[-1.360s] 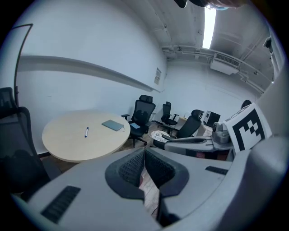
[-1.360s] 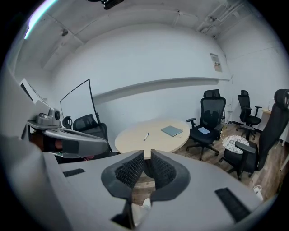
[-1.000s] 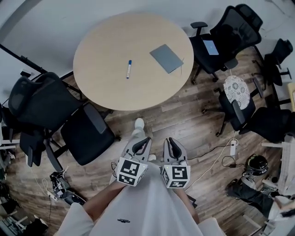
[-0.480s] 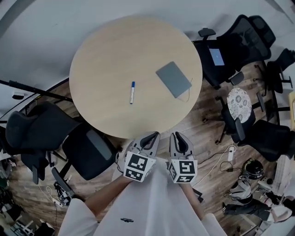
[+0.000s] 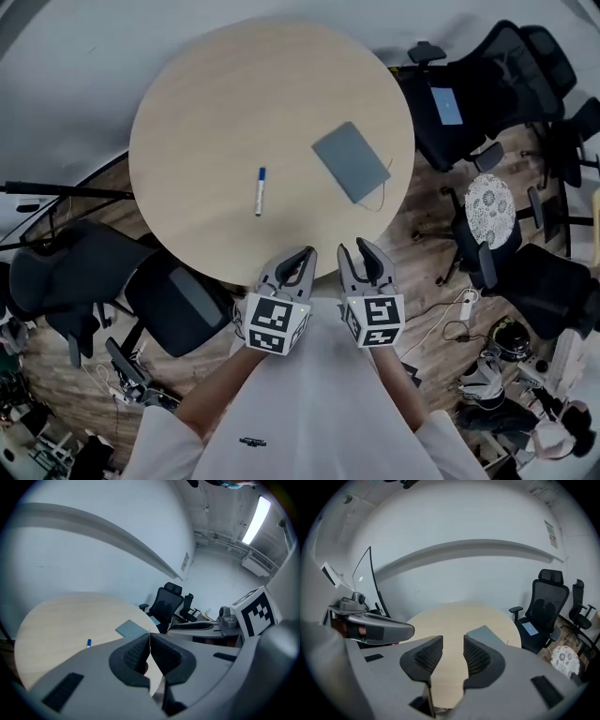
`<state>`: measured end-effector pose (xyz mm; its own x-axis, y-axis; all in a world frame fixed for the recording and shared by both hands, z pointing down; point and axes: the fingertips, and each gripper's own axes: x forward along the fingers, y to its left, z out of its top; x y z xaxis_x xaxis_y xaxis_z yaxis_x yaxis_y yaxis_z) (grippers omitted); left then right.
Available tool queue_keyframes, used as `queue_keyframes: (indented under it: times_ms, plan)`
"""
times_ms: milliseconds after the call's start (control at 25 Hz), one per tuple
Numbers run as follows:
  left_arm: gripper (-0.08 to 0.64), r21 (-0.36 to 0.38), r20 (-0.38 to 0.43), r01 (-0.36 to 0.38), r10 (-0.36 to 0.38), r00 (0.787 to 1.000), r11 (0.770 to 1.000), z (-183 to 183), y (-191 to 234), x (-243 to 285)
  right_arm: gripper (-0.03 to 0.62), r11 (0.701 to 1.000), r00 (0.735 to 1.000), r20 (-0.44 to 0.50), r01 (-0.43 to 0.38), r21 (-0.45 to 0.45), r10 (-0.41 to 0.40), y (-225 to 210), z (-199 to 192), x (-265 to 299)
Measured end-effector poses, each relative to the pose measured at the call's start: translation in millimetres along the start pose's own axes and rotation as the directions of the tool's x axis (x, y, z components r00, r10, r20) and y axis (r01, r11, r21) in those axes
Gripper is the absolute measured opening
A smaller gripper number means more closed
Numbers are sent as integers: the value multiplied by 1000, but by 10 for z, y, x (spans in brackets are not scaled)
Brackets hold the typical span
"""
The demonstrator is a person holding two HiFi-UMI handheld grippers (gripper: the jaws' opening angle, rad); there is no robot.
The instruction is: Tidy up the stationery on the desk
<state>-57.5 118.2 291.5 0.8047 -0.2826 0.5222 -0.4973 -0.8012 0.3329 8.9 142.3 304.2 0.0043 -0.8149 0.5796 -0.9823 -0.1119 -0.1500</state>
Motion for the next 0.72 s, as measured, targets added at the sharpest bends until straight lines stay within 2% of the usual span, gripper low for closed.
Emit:
queue_keyframes:
  times_ms: [320,520,720]
  plan:
    - [21,-58,-61,-72,69,996,996,-18,53,544,138,996,995,-55,-85,-40,83,-469,82,410]
    - [21,-93,-66,-106,100,993,990,-14,11,778,138,980,980,-111,-175,-91,164,-705,24,600]
    - [21,-131,-75,-183,174,982,974,-95,111,1066,147,975,969,-165,-202,-95,185,-1016,-158,820]
